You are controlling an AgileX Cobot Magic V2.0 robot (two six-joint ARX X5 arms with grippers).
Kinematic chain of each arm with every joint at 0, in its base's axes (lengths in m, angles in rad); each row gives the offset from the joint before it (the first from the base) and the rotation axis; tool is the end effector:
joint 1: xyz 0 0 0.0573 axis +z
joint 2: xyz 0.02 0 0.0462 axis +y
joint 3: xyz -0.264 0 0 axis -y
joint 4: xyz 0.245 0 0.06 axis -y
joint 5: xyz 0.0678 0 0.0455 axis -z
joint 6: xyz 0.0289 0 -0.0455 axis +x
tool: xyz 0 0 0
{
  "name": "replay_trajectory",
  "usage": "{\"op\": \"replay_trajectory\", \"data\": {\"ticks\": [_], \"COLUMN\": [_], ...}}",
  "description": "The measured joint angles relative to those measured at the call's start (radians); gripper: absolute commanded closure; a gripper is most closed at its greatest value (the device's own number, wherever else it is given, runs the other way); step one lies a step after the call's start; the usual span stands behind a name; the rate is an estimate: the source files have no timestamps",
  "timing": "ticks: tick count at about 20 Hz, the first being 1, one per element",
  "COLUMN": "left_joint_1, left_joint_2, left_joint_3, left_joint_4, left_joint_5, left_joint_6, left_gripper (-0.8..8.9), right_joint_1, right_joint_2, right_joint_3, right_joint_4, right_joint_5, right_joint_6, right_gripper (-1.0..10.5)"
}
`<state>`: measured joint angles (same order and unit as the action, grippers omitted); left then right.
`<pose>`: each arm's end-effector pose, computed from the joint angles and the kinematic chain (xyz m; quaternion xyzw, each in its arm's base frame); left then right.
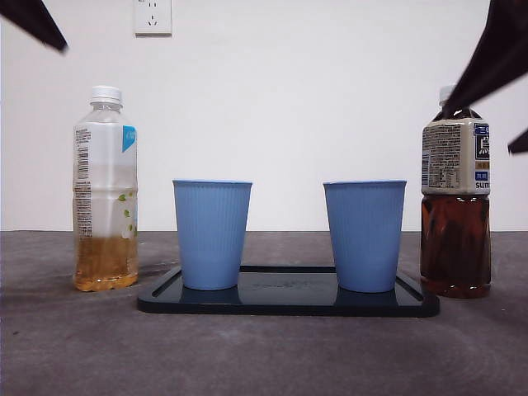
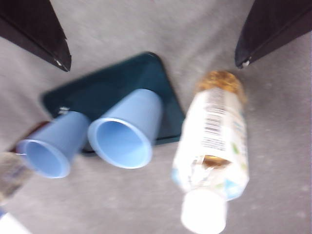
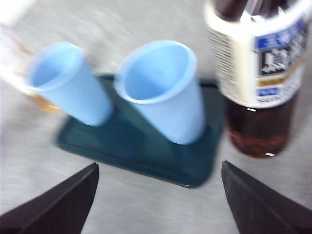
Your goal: Pour the drink into the cup
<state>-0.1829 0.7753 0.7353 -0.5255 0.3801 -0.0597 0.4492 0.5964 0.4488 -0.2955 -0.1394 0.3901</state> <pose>0.1540 -0.0394 0.2877 -0.0550 0.2855 -0.2584 0.9213 0.1242 0.0643 0.2338 0.1477 0.2678 0.2355 0.9225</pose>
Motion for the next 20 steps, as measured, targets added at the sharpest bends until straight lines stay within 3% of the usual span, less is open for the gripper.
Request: {"op": "replay_trajectory", "data": {"ticks": [5, 12, 20], "left_joint_1": [-0.037, -0.071, -0.071], "left_joint_2": [0.130, 0.264, 0.452], "left_joint_3": [-0.117, -0.251, -0.251], "left_joint_4": [0.207, 0.566, 0.776], "left_joint_5": [-0.110, -0.201, -0.217], "left_joint_6": [-0.018, -0.035, -0.010], "left_gripper": [1.85, 1.86, 1.87], "right_joint_1": [0.046, 0.047, 0.047], "right_joint_2": [-0.151, -0.207, -0.208], "right_joint_3": [0.000, 0.000, 0.000], "right_joint_4": [-0.029, -0.046, -0.046], "right_joint_5": [0.000, 0.000, 0.000], "right_joint_6": [0.056, 0.063, 0.063], "right_gripper": [5.5, 5.5, 5.5]}}
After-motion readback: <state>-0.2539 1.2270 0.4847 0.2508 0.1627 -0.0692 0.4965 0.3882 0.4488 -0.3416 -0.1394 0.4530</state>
